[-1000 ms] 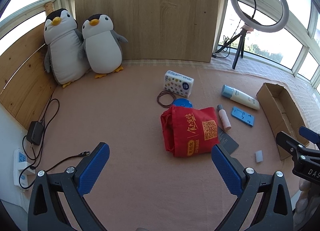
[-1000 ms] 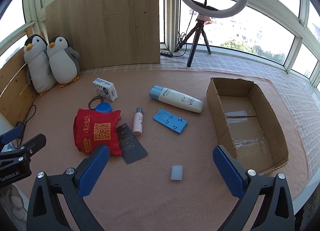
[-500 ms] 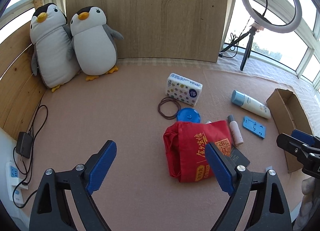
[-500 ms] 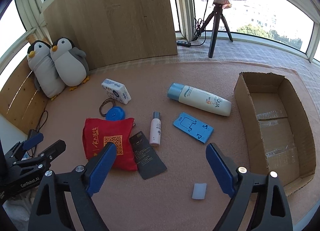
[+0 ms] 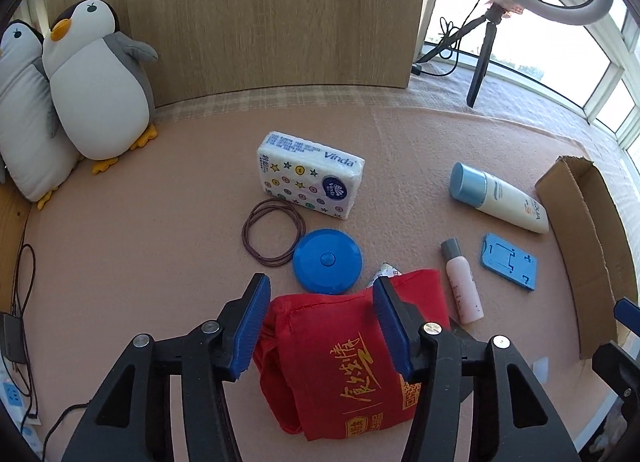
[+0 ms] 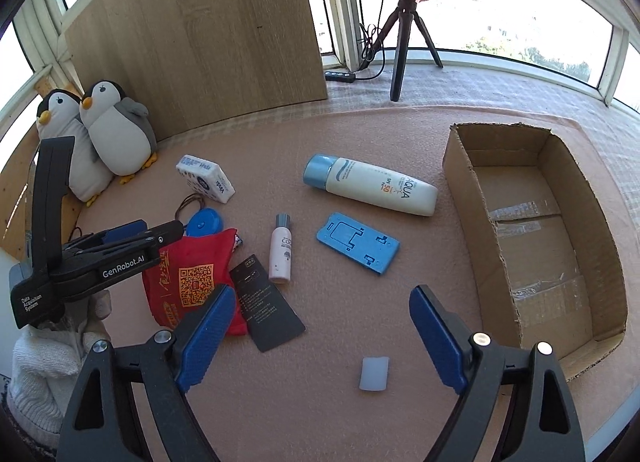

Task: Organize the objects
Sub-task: 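Grasp the red drawstring bag with the left gripper and lift it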

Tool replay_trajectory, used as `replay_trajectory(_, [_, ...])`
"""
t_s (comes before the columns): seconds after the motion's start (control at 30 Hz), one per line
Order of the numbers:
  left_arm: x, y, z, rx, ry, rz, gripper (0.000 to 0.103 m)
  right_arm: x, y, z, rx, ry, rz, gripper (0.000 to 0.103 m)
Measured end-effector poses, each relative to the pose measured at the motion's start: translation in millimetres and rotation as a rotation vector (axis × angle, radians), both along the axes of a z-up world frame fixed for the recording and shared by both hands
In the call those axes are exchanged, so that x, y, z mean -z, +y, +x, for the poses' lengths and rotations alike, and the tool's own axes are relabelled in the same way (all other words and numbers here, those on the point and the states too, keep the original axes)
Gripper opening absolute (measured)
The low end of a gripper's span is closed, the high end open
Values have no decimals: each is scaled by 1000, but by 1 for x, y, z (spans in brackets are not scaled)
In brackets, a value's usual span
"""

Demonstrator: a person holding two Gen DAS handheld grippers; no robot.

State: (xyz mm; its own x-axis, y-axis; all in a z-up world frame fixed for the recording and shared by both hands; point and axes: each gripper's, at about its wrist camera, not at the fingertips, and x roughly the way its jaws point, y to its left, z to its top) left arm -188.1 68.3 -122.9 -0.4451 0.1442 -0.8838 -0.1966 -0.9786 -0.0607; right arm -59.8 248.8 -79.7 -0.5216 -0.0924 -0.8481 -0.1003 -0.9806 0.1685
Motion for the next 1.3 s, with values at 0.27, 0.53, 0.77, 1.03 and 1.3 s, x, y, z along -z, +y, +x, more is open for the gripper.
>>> replay_trajectory(0.27, [25, 4, 17, 23, -50, 8, 55, 2, 9, 10, 15, -1, 12, 86])
replay_trajectory(0.53, [32, -6, 59, 27, -67, 52, 55, 6, 3, 17, -14, -6, 24, 86])
replay_trajectory(0.77, [4, -38, 85, 3, -22, 98, 58, 9, -10, 20, -54, -4, 15, 86])
replay_trajectory(1.03, [-5, -68, 114, 31, -49, 160, 75, 23, -31, 18, -135, -25, -46, 87])
replay_trajectory(1.3, [10, -64, 123, 101, -91, 225, 75, 44, -55, 8, -203, -122, -112, 87])
